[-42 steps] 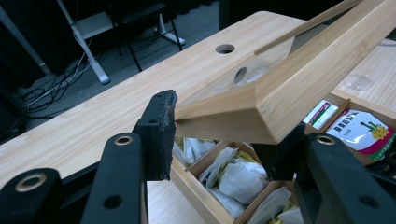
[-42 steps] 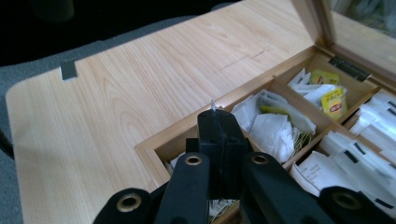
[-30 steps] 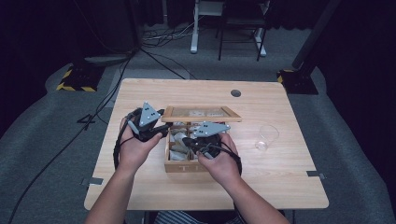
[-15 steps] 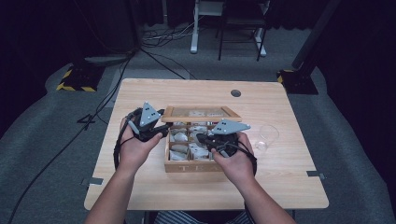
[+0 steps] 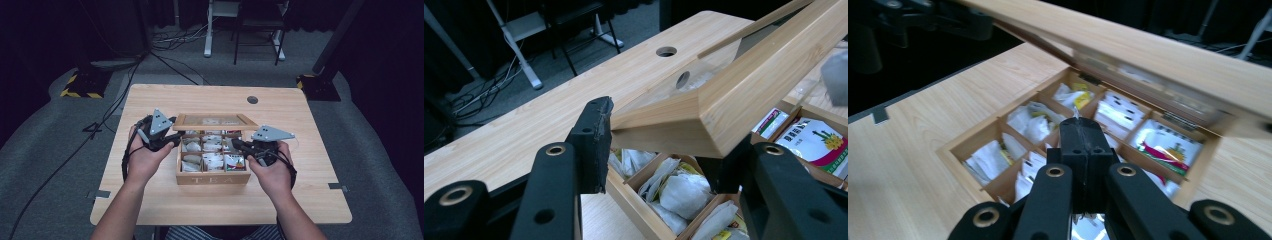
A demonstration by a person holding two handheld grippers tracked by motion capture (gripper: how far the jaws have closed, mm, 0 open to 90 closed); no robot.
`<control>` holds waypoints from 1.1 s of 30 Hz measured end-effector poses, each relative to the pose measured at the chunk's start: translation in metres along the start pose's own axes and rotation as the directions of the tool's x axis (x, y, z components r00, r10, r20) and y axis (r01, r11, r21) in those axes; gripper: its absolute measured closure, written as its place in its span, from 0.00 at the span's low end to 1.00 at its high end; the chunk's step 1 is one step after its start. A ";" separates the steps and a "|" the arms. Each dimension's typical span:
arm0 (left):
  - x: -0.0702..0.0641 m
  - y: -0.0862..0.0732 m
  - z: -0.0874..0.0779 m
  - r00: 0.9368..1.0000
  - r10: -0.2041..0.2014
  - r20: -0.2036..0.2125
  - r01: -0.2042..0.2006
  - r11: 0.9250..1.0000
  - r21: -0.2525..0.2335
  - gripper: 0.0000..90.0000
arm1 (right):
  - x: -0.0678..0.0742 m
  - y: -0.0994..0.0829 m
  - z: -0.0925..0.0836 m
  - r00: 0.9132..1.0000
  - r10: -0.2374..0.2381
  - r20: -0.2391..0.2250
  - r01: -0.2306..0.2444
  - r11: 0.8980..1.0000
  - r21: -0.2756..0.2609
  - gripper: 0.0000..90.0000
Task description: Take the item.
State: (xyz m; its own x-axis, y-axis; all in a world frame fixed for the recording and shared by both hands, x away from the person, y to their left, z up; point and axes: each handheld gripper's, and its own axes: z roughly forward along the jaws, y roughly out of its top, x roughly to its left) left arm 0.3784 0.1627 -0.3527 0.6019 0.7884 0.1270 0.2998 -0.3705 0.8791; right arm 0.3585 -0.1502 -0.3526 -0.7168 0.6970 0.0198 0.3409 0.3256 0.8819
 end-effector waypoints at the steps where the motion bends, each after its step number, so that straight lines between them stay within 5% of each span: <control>1: 0.000 0.000 0.000 1.000 0.000 0.001 0.000 1.000 0.001 0.58 | -0.003 -0.001 -0.002 1.000 0.002 0.006 -0.002 1.000 -0.002 1.00; 13: 0.000 0.000 0.000 1.000 -0.009 0.005 0.009 1.000 -0.001 0.58 | -0.033 -0.009 -0.027 0.994 0.061 0.087 -0.059 0.998 -0.025 1.00; 33: 0.000 0.000 0.000 1.000 -0.001 0.004 0.001 1.000 0.001 0.58 | -0.076 -0.022 -0.056 0.968 0.137 0.209 -0.129 0.990 -0.053 1.00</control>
State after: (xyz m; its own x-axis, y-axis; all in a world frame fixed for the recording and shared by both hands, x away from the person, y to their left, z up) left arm 0.3790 0.1627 -0.3526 0.6043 0.7869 0.1247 0.3013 -0.3706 0.8786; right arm 0.3715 -0.2463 -0.3474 -0.5199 0.8532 0.0415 0.3976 0.1987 0.8958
